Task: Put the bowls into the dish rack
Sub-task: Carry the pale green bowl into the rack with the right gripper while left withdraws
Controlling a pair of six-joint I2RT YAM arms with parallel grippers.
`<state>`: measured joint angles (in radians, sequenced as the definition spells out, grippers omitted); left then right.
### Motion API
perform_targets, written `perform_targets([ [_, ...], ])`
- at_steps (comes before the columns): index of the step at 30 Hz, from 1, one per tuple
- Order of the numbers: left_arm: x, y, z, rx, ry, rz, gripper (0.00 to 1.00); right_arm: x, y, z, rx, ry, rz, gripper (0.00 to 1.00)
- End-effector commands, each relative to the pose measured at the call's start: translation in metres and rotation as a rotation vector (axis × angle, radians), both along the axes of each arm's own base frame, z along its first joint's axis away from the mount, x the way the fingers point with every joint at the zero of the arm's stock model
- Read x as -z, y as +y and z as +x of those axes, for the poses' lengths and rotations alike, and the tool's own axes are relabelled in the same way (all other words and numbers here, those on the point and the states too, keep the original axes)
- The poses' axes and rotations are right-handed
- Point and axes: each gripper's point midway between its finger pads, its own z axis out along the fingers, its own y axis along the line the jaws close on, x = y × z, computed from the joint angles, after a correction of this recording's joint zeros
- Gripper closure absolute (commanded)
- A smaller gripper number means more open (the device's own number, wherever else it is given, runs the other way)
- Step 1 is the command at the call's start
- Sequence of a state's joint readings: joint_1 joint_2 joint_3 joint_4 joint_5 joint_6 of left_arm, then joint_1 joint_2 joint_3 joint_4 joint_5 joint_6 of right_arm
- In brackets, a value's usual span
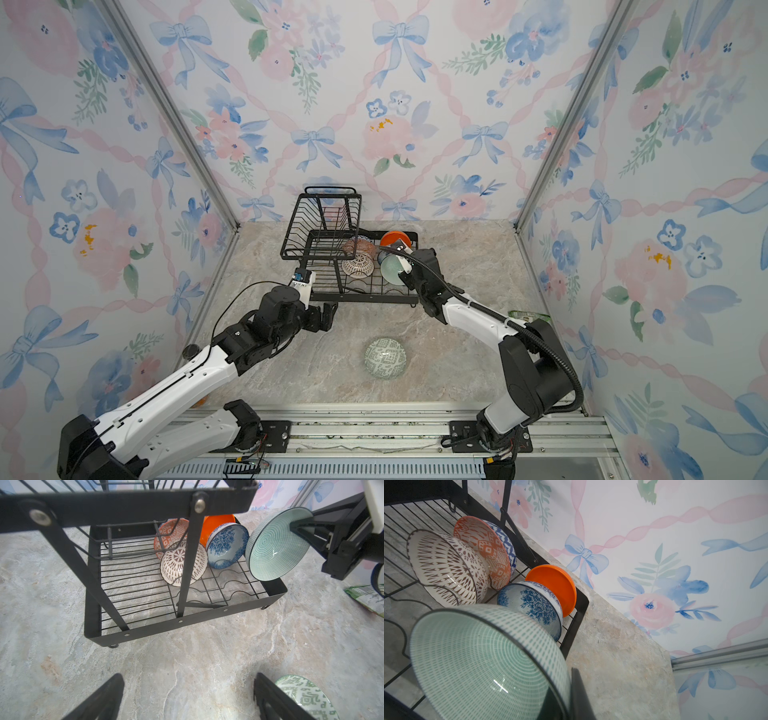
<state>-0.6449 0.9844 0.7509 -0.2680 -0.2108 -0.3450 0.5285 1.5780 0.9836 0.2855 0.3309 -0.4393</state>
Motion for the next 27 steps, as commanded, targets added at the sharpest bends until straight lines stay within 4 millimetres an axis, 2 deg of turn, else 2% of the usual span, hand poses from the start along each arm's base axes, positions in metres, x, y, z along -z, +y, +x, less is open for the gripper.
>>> perform_targets([
  [1, 0.018, 0.002, -0.002, 0.006, 0.032, 0.014, 0.02, -0.028, -0.004, 0.015, 0.036, -0.152, 0.023, 1.0],
  [7, 0.021, 0.006, -0.003, 0.0, 0.036, 0.009, 0.02, -0.026, -0.001, 0.024, 0.026, -0.21, -0.036, 1.0],
  [9, 0.022, 0.007, -0.004, 0.001, 0.039, 0.009, 0.02, -0.015, 0.002, 0.027, 0.015, -0.215, -0.075, 1.0],
  [17, 0.022, 0.009, -0.005, 0.001, 0.037, 0.002, 0.02, 0.0, 0.014, 0.034, -0.039, -0.281, -0.196, 1.0],
  [21, 0.023, 0.009, -0.005, 0.0, 0.04, 0.004, 0.02, 0.015, 0.021, 0.034, -0.112, -0.274, -0.248, 1.0],
  [27, 0.025, 0.007, -0.004, 0.007, 0.047, 0.008, 0.02, 0.025, 0.021, 0.041, -0.132, -0.268, -0.292, 1.0],
])
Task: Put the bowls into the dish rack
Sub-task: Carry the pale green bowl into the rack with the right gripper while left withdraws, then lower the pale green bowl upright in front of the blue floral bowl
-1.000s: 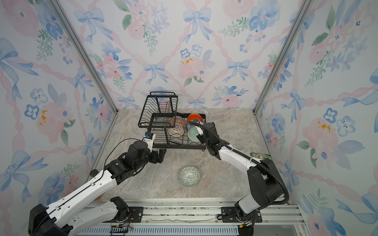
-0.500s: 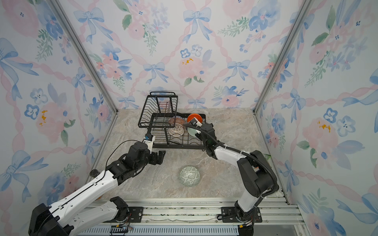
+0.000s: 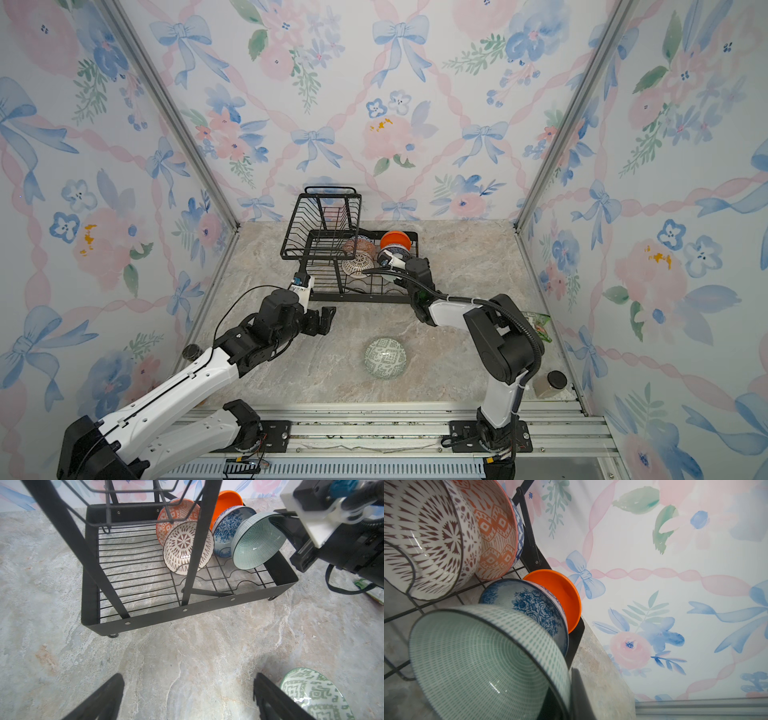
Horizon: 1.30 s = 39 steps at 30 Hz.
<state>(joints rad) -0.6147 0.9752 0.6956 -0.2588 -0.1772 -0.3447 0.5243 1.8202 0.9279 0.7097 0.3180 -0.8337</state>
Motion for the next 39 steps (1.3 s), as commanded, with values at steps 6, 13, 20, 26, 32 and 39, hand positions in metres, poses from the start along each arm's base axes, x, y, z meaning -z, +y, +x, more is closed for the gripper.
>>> perform_targets([
  [6, 0.004, 0.0, 0.0, 0.009, 0.006, 0.0, 0.02, -0.018, 0.005, 0.017, -0.038, -0.109, -0.031, 1.0],
  [13, 0.004, 0.0, 0.0, 0.011, 0.009, 0.001, 0.02, -0.021, 0.012, 0.025, -0.06, -0.156, -0.073, 1.0],
  [20, 0.003, 0.0, 0.0, 0.015, 0.007, 0.001, 0.02, -0.022, 0.014, 0.033, -0.053, -0.193, -0.109, 1.0],
  [26, 0.004, 0.0, 0.0, 0.017, 0.01, -0.002, 0.02, -0.021, 0.015, 0.04, -0.035, -0.213, -0.133, 1.0],
  [32, 0.002, 0.0, 0.0, 0.014, 0.005, -0.005, 0.02, -0.018, 0.022, 0.036, -0.063, -0.187, -0.139, 1.0],
  [39, 0.003, 0.0, 0.0, 0.019, 0.008, -0.001, 0.02, 0.009, 0.029, 0.019, -0.098, -0.103, -0.133, 1.0],
])
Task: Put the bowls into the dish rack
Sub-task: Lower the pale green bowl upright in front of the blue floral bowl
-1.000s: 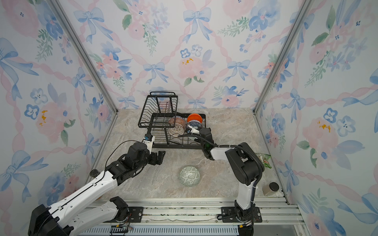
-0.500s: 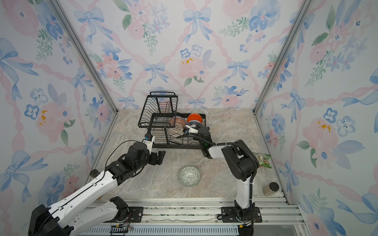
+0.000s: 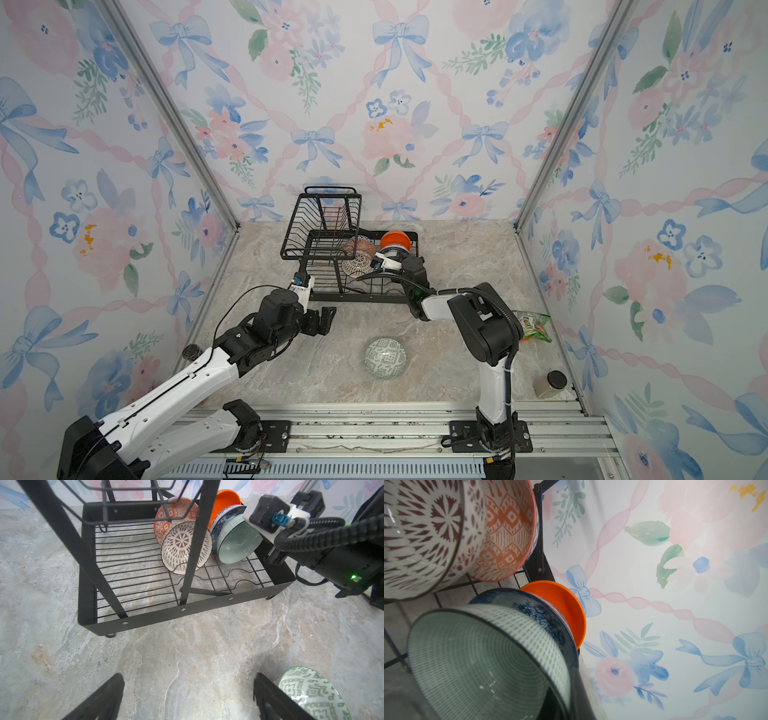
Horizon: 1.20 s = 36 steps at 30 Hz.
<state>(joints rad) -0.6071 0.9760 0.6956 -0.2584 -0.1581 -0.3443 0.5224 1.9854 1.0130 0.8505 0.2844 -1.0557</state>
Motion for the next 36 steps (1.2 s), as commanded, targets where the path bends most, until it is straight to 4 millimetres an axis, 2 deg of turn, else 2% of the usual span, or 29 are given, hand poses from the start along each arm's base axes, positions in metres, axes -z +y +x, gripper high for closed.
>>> perform_targets([
  [1, 0.002, 0.001, 0.0, 0.011, 0.0, 0.007, 0.02, -0.004, 0.009, -0.009, -0.02, -0.001, 0.042, 1.0],
  [8, 0.002, 0.003, -0.001, 0.011, -0.005, 0.005, 0.02, 0.01, 0.009, -0.017, -0.02, 0.039, 0.023, 1.0],
  [15, 0.001, 0.007, -0.004, 0.002, -0.014, -0.001, 0.02, 0.011, -0.002, -0.017, 0.012, 0.064, 0.001, 1.0],
  [27, 0.003, 0.008, -0.005, 0.003, -0.011, -0.005, 0.02, 0.018, -0.006, -0.024, 0.028, 0.15, 0.009, 1.0],
  [32, 0.002, 0.009, -0.006, 0.001, -0.013, -0.007, 0.02, 0.02, -0.005, -0.024, 0.03, 0.179, 0.017, 0.87],
  [36, 0.003, 0.009, -0.006, 0.0, -0.013, -0.009, 0.02, 0.019, -0.005, -0.023, 0.034, 0.179, 0.022, 0.85],
])
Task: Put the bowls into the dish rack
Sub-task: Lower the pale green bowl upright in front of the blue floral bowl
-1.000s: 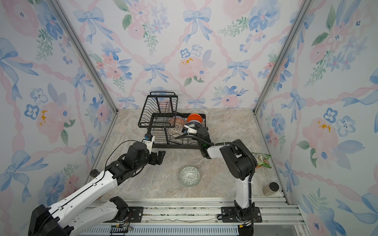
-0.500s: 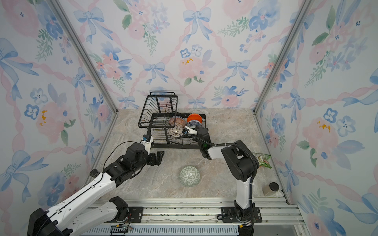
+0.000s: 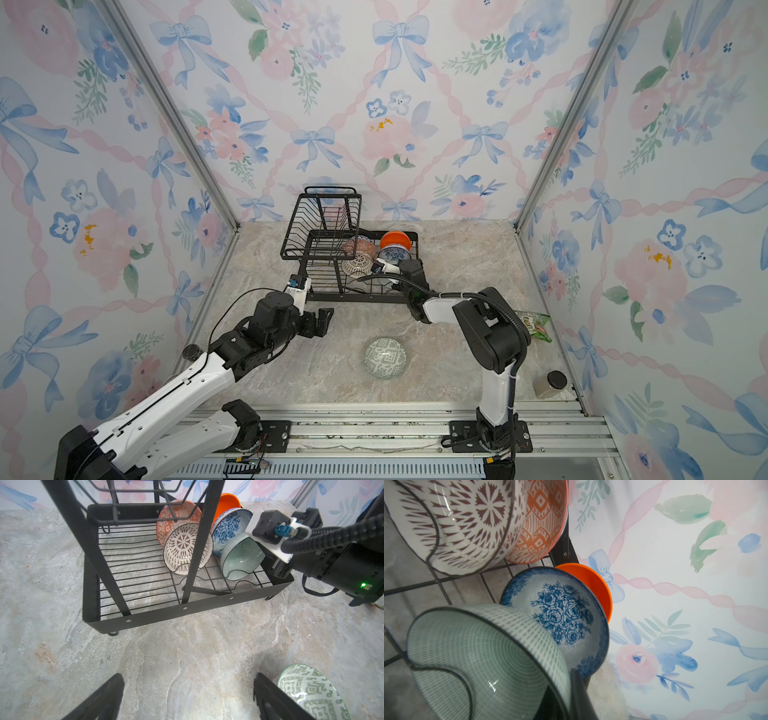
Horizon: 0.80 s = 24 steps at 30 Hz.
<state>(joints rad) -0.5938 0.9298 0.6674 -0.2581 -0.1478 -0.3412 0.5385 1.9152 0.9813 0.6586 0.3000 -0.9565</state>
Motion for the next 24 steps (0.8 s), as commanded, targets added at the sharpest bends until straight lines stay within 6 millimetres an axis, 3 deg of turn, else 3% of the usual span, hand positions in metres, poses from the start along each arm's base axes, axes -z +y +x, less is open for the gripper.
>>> perform_targets([
  [1, 0.003, 0.003, -0.002, 0.005, -0.001, 0.003, 0.02, -0.002, 0.0, -0.002, 0.01, 0.026, 0.011, 0.85],
  [13, 0.005, 0.003, -0.001, 0.003, 0.004, 0.006, 0.02, -0.008, -0.003, -0.002, 0.027, 0.018, 0.023, 0.77],
  [19, 0.005, 0.003, -0.001, 0.004, 0.005, 0.005, 0.02, -0.012, -0.005, -0.003, 0.035, 0.021, 0.038, 0.62],
  [24, 0.005, 0.002, -0.001, 0.005, 0.006, 0.005, 0.02, -0.016, -0.007, -0.004, 0.041, 0.02, 0.045, 0.6],
])
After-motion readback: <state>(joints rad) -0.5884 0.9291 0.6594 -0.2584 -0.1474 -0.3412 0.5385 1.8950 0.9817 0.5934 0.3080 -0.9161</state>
